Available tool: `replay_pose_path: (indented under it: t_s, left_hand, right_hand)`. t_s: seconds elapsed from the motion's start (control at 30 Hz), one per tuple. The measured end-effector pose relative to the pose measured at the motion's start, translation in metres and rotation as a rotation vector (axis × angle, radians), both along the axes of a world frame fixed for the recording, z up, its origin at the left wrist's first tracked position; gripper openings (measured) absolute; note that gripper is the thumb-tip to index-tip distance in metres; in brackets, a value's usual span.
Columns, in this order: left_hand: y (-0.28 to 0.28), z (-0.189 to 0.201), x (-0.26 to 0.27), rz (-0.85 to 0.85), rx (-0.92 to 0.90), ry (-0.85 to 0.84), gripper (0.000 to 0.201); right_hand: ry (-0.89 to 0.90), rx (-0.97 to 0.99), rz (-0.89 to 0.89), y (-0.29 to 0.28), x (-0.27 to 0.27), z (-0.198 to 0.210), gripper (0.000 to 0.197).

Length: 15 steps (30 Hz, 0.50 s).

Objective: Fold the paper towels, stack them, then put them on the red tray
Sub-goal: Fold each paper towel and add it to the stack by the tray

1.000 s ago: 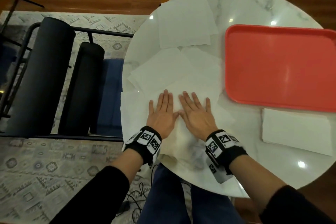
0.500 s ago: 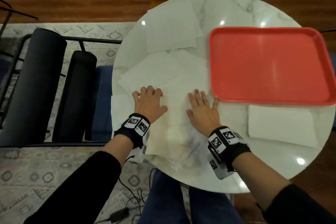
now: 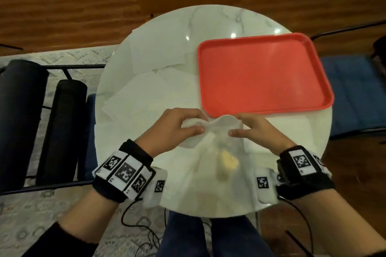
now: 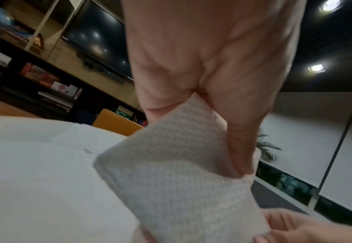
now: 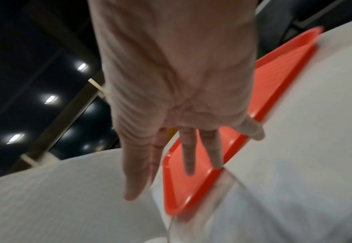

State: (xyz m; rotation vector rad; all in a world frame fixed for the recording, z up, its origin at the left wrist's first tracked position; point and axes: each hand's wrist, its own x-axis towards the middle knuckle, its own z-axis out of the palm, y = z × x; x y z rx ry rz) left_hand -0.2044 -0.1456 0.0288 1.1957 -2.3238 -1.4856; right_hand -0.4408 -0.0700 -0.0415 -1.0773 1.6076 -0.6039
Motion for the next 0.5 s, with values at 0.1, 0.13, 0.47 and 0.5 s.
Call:
replay_pose_path:
  t_s: [0.1, 0.13, 0.47, 0.5]
  left_hand:
    - [0.006, -0.002, -0.026, 0.019, 0.052, 0.090, 0.010]
    - [0.007, -0.004, -0.033, 0.037, 0.072, 0.101, 0.012]
    - [0.025, -0.056, -0.022, 0.254, 0.162, -0.049, 0.015]
    - [0.030, -0.062, -0.007, 0.280, 0.171, -0.083, 0.014]
  right_hand:
    - [-0.175, -0.043, -0.157, 0.029, -0.031, 0.008, 0.021]
    - [-0.217, -0.051, -0.214, 0.036, -0.041, 0.006, 0.025]
    - [-0.205, 0.006, -0.700, 0.079, -0.126, -0.032, 0.014]
    - [-0.185, 0.022, -0.718, 0.081, -0.133, -0.039, 0.014]
